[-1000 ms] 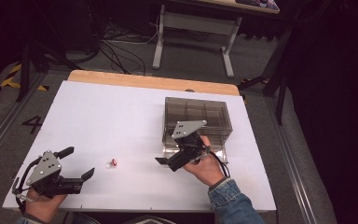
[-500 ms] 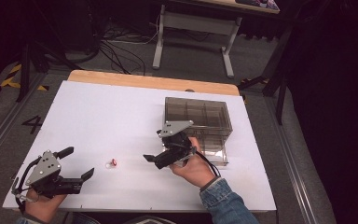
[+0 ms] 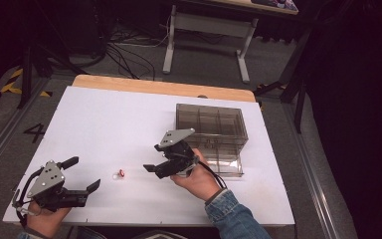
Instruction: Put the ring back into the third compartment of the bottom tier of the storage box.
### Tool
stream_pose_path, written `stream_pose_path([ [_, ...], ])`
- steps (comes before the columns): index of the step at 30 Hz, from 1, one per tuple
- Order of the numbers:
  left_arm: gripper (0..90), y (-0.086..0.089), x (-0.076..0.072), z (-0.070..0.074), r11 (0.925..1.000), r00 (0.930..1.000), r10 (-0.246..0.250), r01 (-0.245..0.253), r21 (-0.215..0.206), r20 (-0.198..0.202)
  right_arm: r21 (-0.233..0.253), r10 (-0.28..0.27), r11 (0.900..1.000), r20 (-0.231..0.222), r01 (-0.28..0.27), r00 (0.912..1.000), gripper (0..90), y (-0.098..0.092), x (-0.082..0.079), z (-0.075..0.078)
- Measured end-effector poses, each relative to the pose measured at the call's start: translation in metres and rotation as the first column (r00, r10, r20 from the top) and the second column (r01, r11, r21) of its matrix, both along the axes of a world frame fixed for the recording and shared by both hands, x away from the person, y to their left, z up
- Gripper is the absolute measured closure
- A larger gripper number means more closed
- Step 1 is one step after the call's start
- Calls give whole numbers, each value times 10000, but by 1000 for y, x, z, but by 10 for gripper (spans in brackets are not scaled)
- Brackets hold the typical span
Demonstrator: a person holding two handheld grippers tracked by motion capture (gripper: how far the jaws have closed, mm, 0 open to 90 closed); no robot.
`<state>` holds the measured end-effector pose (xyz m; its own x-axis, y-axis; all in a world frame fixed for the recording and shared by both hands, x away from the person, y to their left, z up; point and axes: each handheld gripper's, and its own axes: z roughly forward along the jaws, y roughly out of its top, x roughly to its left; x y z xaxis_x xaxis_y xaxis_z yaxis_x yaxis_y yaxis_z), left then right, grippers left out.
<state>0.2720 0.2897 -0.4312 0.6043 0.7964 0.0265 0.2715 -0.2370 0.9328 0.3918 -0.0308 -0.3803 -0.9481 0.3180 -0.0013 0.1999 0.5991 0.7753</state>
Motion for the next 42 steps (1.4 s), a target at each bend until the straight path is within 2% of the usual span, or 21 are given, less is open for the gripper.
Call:
stream_pose_path([
  [10, 41, 1, 0, 0, 10000, 10000, -34, 34, -15, 3, -292, 321, 9990, -424, -333, 9986, 287, 27, 2, -13],
  [13, 41, 1, 0, 0, 10000, 10000, -55, 55, -28, -58, -436, 566, 9973, -477, -587, 9973, 299, 35, 2, -18],
  [24, 42, 1, 0, 0, 9999, 9999, -82, 82, -67, -64, -730, 940, 9924, -731, -994, 9929, 314, 61, 1, -34],
  [35, 41, 2, 0, 0, 9999, 10000, -77, 77, -91, -40, -892, 1015, 9900, -911, -1096, 9907, 320, 75, 6, -48],
  [36, 41, 2, 0, 0, 9999, 9999, -86, 85, -109, -70, -987, 1133, 9878, -773, -1207, 9905, 320, 75, 7, -49],
  [38, 41, 2, 0, 0, 9999, 10000, -83, 83, -89, -45, -921, 1030, 9895, -938, -1116, 9902, 322, 77, 6, -50],
  [42, 41, 2, 0, 0, 9999, 9999, -99, 98, -73, -60, -985, 1121, 9878, -886, -1207, 9897, 323, 81, 5, -53],
])
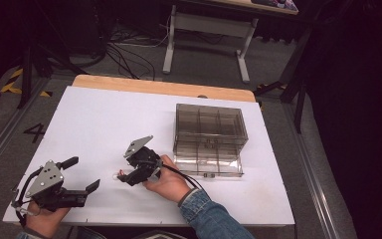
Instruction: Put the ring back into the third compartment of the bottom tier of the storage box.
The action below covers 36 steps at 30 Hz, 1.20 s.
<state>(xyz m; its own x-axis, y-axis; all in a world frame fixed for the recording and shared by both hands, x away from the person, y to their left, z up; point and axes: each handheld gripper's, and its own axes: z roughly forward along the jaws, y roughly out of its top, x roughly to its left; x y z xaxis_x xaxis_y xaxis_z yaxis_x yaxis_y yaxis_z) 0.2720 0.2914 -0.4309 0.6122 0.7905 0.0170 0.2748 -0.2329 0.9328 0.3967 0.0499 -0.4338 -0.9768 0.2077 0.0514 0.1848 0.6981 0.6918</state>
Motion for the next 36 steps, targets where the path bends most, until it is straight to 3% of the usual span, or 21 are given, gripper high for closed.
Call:
stream_pose_path([
  [14, 41, 0, 0, 0, 10000, 10000, -3, 3, -29, -17, -206, 122, 9997, -49, -123, 9999, 375, 14, 0, -13],
  [17, 41, 1, 0, 0, 10000, 10000, -23, 23, -27, -24, -449, 162, 9989, -3, -162, 9999, 419, 17, 1, -15],
  [21, 41, 1, 0, 0, 10000, 10000, 2, -3, -76, -43, -562, 226, 9982, 42, -223, 9997, 548, 20, -1, -15],
  [24, 41, 1, 0, 0, 9999, 10000, 17, -17, -115, -24, -595, 298, 9978, 184, -286, 9994, 691, 18, -2, -12],
  [30, 41, 1, -1, 0, 9999, 10000, 15, -16, -108, -30, -482, 138, 9988, 548, -111, 9984, 702, 14, -5, -4],
  [36, 42, 1, -1, 0, 10000, 10000, -2, 1, -91, -35, -153, 75, 9999, 640, -65, 9979, 702, 4, -6, 9],
])
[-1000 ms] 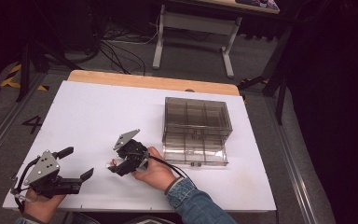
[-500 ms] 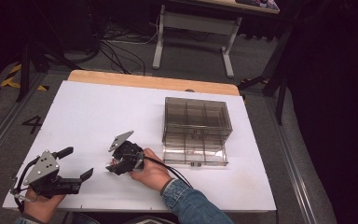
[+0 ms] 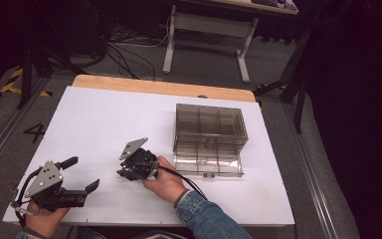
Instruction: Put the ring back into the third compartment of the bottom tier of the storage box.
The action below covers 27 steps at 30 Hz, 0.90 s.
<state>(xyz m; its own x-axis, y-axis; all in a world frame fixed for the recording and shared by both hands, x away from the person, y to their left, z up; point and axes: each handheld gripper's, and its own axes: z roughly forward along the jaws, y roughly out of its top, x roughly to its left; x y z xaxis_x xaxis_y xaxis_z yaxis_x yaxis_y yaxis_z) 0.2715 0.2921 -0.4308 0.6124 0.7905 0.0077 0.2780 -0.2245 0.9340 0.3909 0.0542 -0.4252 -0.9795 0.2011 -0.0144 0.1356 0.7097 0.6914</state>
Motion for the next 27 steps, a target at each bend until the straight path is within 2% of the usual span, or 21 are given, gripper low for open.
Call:
stream_pose_path([
  [13, 42, 0, 0, 0, 10000, 10000, 0, 0, 22, 3, 465, -62, 9989, 209, 52, 9998, 700, -23, -4, 19],
  [23, 42, -1, 0, 0, 10000, 10000, 19, -19, 51, 44, 694, -545, 9961, 59, 540, 9985, 700, -41, -6, 27],
  [27, 42, -1, 0, 0, 10000, 10000, 21, -21, 40, 16, 765, -791, 9940, 155, 777, 9967, 700, -50, -8, 30],
])
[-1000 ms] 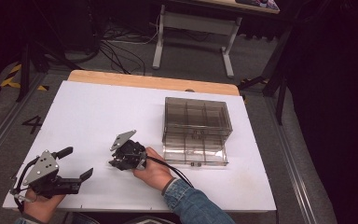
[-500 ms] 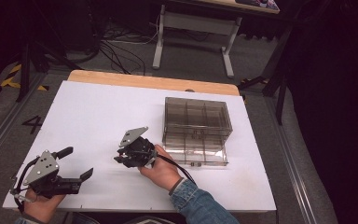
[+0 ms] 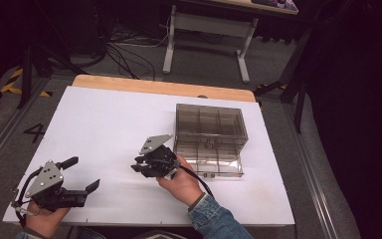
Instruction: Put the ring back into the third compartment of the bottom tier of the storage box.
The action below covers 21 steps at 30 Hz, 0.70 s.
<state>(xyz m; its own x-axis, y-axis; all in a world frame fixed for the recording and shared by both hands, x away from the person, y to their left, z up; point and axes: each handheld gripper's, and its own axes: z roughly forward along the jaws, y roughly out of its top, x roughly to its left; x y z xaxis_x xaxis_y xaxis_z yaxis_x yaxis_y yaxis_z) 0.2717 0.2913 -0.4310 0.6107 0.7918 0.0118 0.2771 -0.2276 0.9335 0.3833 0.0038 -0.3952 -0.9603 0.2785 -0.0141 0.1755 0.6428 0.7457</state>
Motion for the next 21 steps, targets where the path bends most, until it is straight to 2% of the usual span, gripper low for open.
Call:
stream_pose_path([
  [5, 42, 0, 0, 0, 10000, 10000, -7, 7, -3, 33, -18, -79, 10000, 173, 79, 9998, 700, -8, -2, 4],
  [21, 42, -1, 0, 0, 10000, 10000, -2, 2, -37, -4, 69, -321, 9995, 240, 319, 9992, 700, -16, -4, 9],
])
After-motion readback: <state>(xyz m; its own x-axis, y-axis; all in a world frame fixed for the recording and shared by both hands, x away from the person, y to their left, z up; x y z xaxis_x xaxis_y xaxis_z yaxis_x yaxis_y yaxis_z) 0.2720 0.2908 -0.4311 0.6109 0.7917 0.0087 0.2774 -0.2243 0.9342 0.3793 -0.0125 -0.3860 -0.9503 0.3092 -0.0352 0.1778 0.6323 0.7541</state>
